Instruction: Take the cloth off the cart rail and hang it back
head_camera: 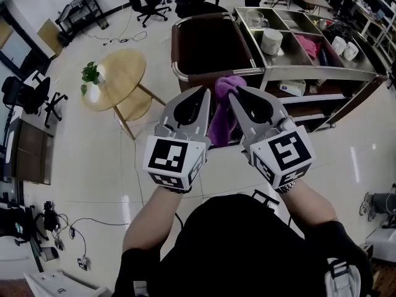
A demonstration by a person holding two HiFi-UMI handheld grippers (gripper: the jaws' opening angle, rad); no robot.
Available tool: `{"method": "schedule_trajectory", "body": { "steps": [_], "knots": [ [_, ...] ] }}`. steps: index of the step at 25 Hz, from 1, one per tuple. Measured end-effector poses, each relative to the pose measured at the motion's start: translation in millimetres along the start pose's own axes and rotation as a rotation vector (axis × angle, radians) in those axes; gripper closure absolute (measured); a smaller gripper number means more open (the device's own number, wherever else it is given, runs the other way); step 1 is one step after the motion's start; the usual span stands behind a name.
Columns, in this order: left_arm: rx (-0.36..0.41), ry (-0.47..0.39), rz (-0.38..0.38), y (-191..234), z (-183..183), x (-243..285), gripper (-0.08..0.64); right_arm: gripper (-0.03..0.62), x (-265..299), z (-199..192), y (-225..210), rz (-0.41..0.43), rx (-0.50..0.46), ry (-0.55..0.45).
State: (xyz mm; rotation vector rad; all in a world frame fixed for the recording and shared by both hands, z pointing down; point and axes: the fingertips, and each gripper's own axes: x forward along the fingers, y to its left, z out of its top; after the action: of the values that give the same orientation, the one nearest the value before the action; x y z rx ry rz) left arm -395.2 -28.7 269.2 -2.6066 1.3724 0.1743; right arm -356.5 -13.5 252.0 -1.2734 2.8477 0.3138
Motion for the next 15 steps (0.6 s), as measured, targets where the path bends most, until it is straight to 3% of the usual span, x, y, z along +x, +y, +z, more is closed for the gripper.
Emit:
{"method": "schedule_trajectory", "body": {
  "steps": [15],
  "knots": [
    [-0.016, 0.021, -0.009, -4, -12, 9, 0.572, 0.555, -3, -7, -11, -0.012, 0.011, -0.005]
  ]
}}
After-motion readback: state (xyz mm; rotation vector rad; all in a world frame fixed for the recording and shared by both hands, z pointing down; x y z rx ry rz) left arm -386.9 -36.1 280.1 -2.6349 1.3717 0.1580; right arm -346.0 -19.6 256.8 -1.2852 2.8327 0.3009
